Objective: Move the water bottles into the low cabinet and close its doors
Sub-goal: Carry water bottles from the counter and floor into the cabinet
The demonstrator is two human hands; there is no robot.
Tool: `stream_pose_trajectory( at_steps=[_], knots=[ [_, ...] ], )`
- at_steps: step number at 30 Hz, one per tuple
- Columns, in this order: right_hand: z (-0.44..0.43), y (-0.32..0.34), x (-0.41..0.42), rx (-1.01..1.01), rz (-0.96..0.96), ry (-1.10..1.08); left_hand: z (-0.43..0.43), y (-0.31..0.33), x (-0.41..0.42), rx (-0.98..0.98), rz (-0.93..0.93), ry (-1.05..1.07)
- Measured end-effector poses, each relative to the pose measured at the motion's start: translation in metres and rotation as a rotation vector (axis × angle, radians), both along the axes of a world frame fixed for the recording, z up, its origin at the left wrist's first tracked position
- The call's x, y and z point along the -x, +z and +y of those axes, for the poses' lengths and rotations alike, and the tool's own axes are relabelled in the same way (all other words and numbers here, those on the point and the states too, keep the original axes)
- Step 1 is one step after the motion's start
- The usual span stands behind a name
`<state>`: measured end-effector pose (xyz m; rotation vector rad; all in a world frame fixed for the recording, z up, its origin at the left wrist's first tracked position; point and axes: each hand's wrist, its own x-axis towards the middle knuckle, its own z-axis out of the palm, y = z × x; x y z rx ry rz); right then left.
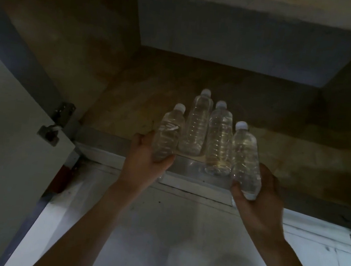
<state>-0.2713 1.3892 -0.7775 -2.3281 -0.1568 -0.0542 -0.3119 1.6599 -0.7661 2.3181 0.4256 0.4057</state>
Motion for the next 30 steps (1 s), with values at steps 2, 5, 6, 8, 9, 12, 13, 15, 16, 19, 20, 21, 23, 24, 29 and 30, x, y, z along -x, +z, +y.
stream_pose_trajectory(
  at_steps=[2, 5, 6, 8, 9, 12, 13, 15, 16, 19, 20, 21, 23, 24, 29, 30],
  knots=[
    [-0.005, 0.001, 0.017, 0.09, -0.059, -0.008, 0.002, -0.004, 0.02, 0.088, 0.017, -0.028],
    [-0.014, 0.001, 0.034, 0.056, -0.074, -0.058, -0.003, -0.013, 0.05, 0.092, -0.029, -0.002],
    [-0.016, 0.0, 0.037, 0.027, -0.06, -0.076, -0.006, -0.017, 0.057, 0.081, -0.038, 0.03],
    [-0.015, -0.001, 0.039, -0.004, -0.056, -0.098, -0.011, -0.019, 0.065, 0.081, -0.055, 0.087],
    [-0.013, -0.001, 0.04, 0.0, -0.066, -0.097, -0.012, -0.019, 0.065, 0.074, -0.067, 0.098],
    [-0.008, -0.004, 0.033, 0.059, -0.117, -0.106, -0.01, -0.017, 0.057, 0.021, -0.071, 0.078],
    [-0.008, -0.004, 0.029, 0.066, -0.126, -0.103, -0.008, -0.016, 0.052, 0.01, -0.063, 0.076],
    [-0.007, -0.003, 0.021, 0.048, -0.124, -0.073, -0.004, -0.013, 0.041, 0.0, -0.052, 0.074],
    [-0.007, -0.003, 0.017, 0.042, -0.129, -0.052, -0.003, -0.012, 0.035, -0.002, -0.046, 0.071],
    [-0.007, -0.004, 0.001, 0.054, -0.145, -0.001, 0.003, -0.011, 0.015, 0.05, -0.019, 0.056],
    [-0.007, -0.004, -0.005, 0.056, -0.153, 0.012, 0.005, -0.011, 0.009, 0.072, -0.013, 0.046],
    [-0.006, -0.005, -0.011, 0.05, -0.162, 0.027, 0.008, -0.012, 0.003, 0.098, -0.01, 0.03],
    [-0.005, -0.005, -0.02, 0.022, -0.163, 0.049, 0.009, -0.012, -0.007, 0.116, -0.027, 0.009],
    [-0.003, -0.005, -0.024, 0.01, -0.159, 0.047, 0.007, -0.01, -0.011, 0.108, -0.041, 0.006],
    [0.004, -0.002, -0.034, 0.034, -0.15, 0.02, 0.001, -0.005, -0.022, 0.073, -0.09, 0.013],
    [0.005, -0.002, -0.035, 0.033, -0.15, 0.024, 0.0, -0.005, -0.022, 0.076, -0.093, 0.012]
  ],
)
